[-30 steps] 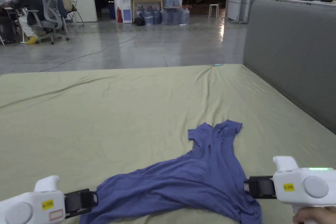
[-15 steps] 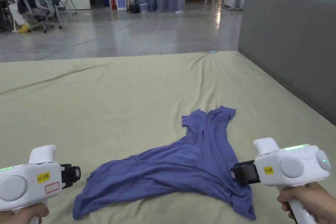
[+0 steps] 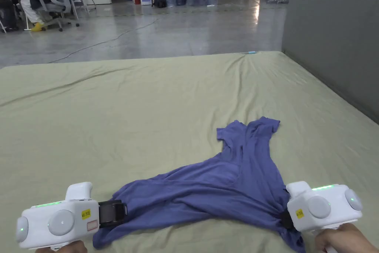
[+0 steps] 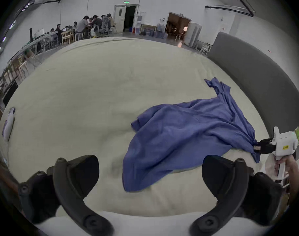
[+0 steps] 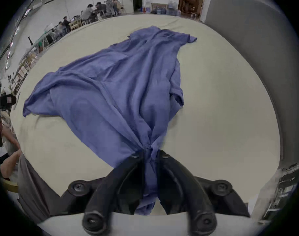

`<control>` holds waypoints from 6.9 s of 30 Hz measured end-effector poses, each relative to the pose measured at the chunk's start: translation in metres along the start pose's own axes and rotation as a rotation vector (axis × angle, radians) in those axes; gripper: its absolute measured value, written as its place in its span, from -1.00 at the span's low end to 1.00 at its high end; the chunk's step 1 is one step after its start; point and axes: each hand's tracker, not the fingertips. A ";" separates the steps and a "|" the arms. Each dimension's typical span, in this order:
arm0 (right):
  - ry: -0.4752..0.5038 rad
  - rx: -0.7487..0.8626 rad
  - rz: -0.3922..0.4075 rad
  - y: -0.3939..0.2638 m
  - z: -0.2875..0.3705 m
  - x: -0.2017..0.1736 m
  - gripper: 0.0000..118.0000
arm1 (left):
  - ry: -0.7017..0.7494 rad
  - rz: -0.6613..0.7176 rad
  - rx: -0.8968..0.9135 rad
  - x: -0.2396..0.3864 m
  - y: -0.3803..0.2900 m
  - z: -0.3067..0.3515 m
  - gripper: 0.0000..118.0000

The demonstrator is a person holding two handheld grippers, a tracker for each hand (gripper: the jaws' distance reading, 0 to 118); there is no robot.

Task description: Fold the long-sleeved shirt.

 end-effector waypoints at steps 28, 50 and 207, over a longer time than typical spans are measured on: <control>0.031 0.185 0.012 0.030 0.065 0.007 -0.85 | -0.020 -0.082 0.063 0.020 0.110 -0.054 -0.94; -0.125 0.885 -0.029 0.442 0.348 0.025 -0.86 | 0.001 -0.063 0.633 0.088 0.449 0.166 -0.94; -0.080 0.764 0.116 0.476 0.323 -0.047 -1.00 | 0.048 -0.235 0.524 0.101 0.474 0.149 -0.78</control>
